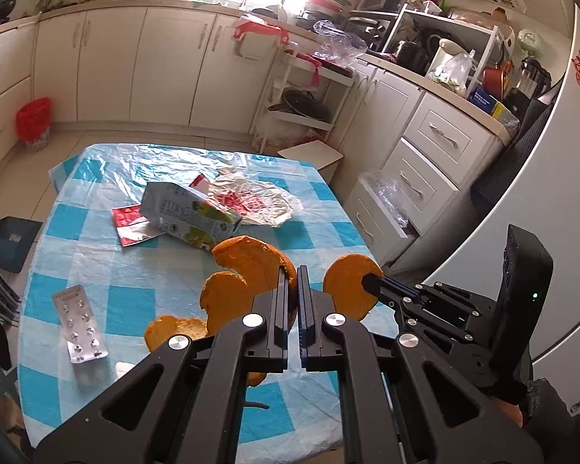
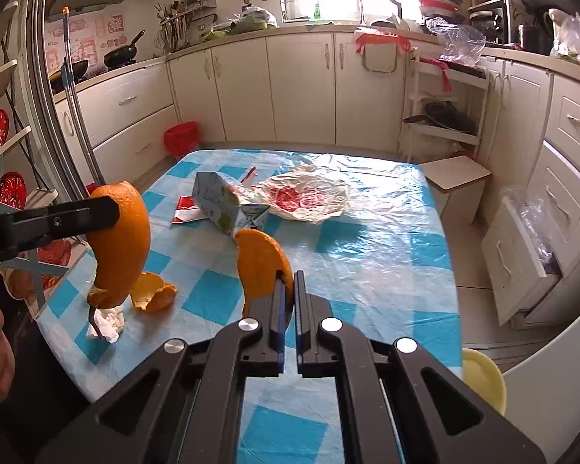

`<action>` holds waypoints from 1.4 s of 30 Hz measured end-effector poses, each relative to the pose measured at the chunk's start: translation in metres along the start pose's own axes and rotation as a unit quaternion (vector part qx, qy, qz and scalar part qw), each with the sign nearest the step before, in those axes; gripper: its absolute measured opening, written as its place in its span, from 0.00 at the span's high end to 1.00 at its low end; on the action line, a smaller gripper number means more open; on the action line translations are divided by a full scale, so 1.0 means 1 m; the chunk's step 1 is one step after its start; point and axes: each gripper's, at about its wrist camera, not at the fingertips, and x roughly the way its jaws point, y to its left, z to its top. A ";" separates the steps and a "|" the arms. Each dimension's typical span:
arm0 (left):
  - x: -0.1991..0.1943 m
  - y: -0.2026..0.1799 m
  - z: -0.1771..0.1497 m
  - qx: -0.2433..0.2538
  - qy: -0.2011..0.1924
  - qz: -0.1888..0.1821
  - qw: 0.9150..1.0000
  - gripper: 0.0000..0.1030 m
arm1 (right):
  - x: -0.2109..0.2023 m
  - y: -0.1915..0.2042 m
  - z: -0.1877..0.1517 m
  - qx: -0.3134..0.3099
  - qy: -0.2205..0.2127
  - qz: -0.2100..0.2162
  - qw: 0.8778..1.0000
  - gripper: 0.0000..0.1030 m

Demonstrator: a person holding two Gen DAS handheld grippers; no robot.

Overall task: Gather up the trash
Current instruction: 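Carry both orange peels to the yellow bin and open both grippers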

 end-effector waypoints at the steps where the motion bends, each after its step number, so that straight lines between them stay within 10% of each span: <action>1: 0.002 -0.007 -0.001 0.002 0.003 -0.004 1.000 0.96 | -0.003 -0.007 -0.003 0.003 -0.002 -0.007 1.000 0.95; 19: 0.064 -0.123 -0.011 0.053 0.055 -0.092 0.993 0.96 | -0.027 -0.141 -0.049 0.118 0.028 -0.207 0.971 0.95; 28: 0.095 -0.168 -0.013 0.064 0.076 -0.127 0.987 0.96 | -0.012 -0.178 -0.069 0.171 0.079 -0.235 0.954 0.94; 42: 0.142 -0.202 -0.026 0.066 0.114 -0.147 0.980 0.96 | -0.054 -0.191 -0.058 0.215 -0.011 -0.259 0.942 0.36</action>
